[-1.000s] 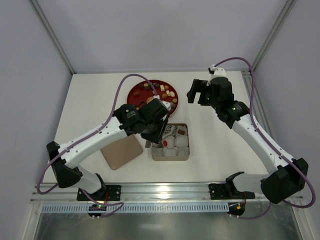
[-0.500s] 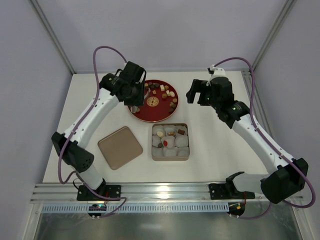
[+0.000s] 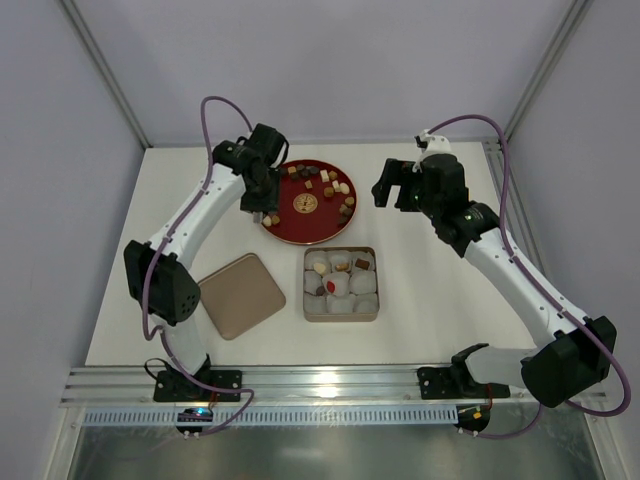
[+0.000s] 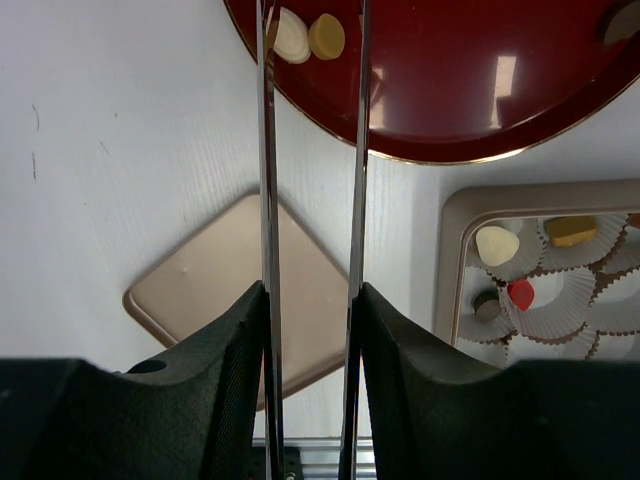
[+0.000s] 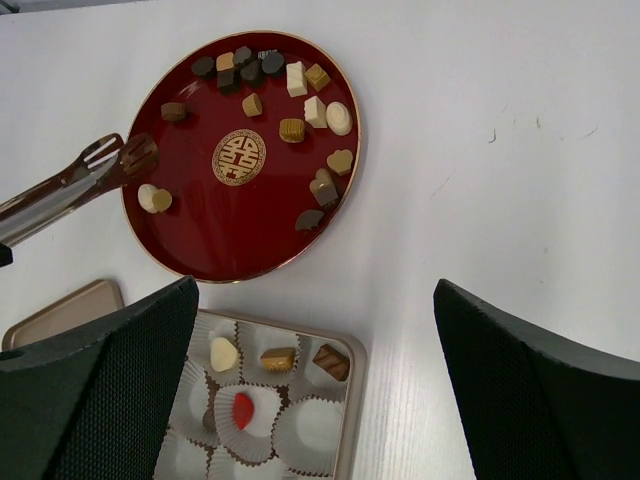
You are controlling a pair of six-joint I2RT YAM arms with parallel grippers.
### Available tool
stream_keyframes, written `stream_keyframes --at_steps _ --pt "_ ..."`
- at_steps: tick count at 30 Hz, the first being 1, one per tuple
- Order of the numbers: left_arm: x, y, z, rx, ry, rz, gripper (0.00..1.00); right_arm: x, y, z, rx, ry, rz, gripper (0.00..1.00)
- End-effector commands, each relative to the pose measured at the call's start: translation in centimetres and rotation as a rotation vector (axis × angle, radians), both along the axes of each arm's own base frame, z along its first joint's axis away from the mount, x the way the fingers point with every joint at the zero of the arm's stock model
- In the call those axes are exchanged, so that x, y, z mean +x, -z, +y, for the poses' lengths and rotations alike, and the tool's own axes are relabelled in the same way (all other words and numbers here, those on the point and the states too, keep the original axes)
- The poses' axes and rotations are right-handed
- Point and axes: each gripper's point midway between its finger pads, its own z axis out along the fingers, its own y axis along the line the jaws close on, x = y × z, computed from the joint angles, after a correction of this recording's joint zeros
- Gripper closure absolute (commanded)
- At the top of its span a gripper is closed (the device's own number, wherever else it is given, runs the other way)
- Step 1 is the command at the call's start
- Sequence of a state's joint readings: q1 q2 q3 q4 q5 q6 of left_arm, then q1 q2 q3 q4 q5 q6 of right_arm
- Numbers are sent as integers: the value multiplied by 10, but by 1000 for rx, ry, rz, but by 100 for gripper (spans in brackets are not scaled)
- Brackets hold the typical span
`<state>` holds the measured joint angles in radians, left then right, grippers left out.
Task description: Pack the chocolate
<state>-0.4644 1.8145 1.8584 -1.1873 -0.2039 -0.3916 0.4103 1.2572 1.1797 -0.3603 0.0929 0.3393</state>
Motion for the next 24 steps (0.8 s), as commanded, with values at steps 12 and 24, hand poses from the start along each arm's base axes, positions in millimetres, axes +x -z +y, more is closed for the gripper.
stream_keyframes --at_steps 12,24 --pt "-18 18 -2 -16 74 65 61 2 -11 0 21 3 -39 0" --pt "-16 20 -5 -21 85 68 62 3 -11 -2 14 11 -40 0"
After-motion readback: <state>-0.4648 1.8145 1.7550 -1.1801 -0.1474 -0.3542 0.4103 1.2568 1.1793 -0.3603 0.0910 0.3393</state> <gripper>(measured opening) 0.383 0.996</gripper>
